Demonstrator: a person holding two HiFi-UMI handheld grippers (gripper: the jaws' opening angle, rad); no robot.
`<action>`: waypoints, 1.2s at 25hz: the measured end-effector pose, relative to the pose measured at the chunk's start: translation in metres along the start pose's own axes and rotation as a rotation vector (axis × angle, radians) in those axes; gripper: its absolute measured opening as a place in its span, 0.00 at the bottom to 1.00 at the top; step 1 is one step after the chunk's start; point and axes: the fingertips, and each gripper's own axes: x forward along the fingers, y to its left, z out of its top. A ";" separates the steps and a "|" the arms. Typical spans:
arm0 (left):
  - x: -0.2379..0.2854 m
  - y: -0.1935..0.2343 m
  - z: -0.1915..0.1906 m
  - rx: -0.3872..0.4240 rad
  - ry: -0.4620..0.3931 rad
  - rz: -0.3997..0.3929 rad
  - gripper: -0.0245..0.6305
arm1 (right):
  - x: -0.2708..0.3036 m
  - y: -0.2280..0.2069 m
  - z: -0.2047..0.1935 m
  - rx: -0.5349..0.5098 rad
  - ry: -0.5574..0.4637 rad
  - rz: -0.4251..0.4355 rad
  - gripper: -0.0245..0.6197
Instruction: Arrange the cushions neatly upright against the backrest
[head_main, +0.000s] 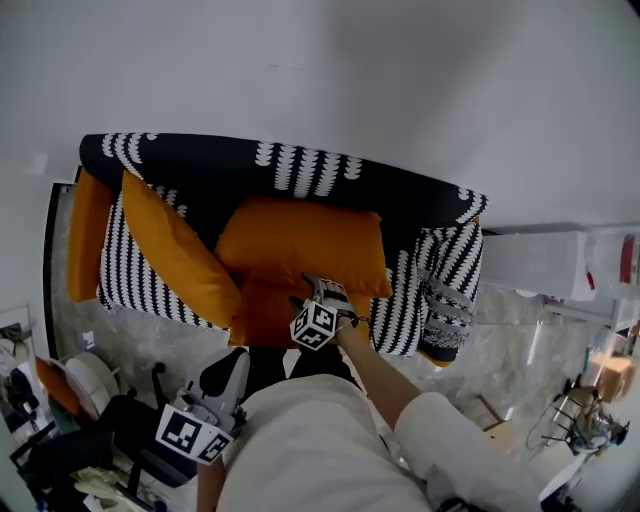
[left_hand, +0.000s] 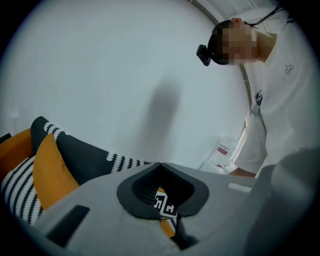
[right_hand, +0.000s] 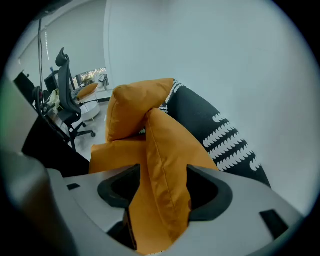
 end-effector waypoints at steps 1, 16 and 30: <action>-0.002 0.002 0.000 0.003 0.005 0.003 0.06 | 0.005 0.000 -0.001 -0.009 0.010 -0.005 0.43; -0.027 0.039 -0.006 0.002 0.062 0.006 0.06 | 0.054 -0.005 -0.027 -0.146 0.199 -0.102 0.43; -0.045 0.052 -0.006 0.009 0.065 -0.011 0.06 | 0.053 -0.025 -0.023 -0.107 0.239 -0.231 0.14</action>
